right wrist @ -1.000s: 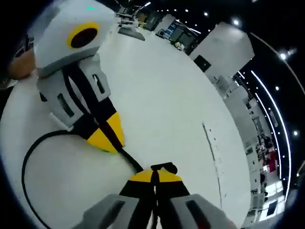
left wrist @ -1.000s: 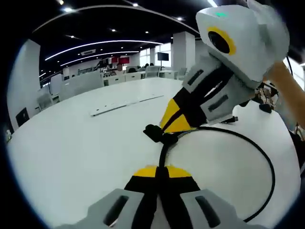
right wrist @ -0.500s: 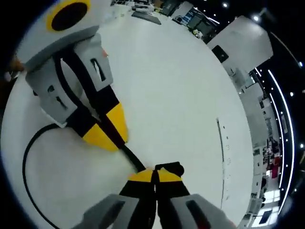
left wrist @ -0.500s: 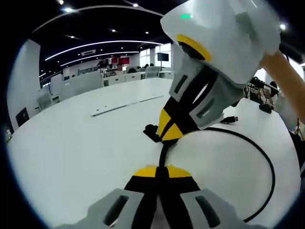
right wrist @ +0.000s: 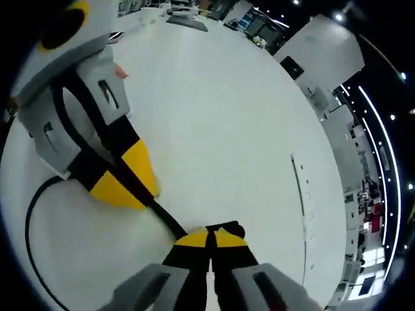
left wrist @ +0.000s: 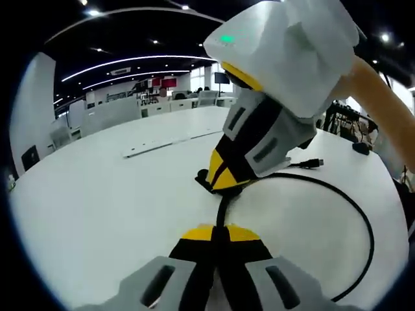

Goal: Find the charging cable on the desk, coil it up and secure with Velcro.

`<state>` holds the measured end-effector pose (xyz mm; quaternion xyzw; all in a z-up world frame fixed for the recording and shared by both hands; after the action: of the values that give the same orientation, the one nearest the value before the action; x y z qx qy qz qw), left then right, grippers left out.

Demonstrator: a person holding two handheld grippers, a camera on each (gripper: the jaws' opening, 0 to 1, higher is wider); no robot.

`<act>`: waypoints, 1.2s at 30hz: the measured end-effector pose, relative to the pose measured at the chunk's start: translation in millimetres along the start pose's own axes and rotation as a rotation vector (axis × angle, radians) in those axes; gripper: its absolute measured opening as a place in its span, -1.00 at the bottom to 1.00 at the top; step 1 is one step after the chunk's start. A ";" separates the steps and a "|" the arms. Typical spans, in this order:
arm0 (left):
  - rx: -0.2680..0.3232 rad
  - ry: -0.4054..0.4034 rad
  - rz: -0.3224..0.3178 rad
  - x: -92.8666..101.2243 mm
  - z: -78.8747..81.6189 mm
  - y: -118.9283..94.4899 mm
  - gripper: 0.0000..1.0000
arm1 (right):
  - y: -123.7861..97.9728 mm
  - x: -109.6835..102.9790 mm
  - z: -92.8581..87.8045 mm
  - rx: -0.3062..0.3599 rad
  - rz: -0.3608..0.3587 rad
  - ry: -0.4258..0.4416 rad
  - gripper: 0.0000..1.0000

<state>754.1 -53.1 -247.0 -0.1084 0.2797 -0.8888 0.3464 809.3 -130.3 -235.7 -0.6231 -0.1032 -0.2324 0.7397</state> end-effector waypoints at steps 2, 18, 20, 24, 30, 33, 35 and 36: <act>0.000 0.002 0.000 -1.2 0.5 0.5 -0.88 | -0.4 -0.5 0.0 -0.002 -0.001 -0.002 -0.94; 0.005 0.002 -0.006 1.5 -0.7 0.5 -0.88 | 3.5 8.1 -2.6 0.030 -0.017 0.073 -0.94; 0.006 0.002 -0.006 1.6 -0.6 0.6 -0.88 | 4.0 8.5 -2.5 0.034 -0.018 0.076 -0.94; 0.005 0.001 -0.007 2.1 -0.7 0.5 -0.88 | 5.7 10.8 -2.5 0.036 -0.031 0.078 -0.94; 0.006 -0.001 -0.007 1.4 -0.5 0.7 -0.88 | 9.0 17.3 -2.9 0.037 -0.059 0.094 -0.94; 0.005 -0.001 -0.007 1.5 -0.5 0.6 -0.88 | 9.0 18.3 -3.4 0.036 -0.059 0.096 -0.94; 0.006 -0.002 -0.008 1.5 -0.6 0.5 -0.88 | 8.9 18.7 -3.8 0.037 -0.057 0.098 -0.94; 0.006 -0.004 -0.008 1.5 -0.7 0.4 -0.88 | 9.1 19.1 -3.8 0.038 -0.060 0.102 -0.94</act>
<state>753.0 -54.0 -247.7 -0.1100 0.2757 -0.8909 0.3437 829.7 -137.0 -235.9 -0.5929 -0.0883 -0.2839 0.7484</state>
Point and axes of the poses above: the point that each gripper's makers call its tool centre point, and the gripper's own axes: y roughly forward along the fingers, x roughly to its right, z roughly out of its top, the point moved 5 cm from there along -y, roughly backward along the fingers, and after that the axes turned 7 degrees about -x, right-handed, at the moved point
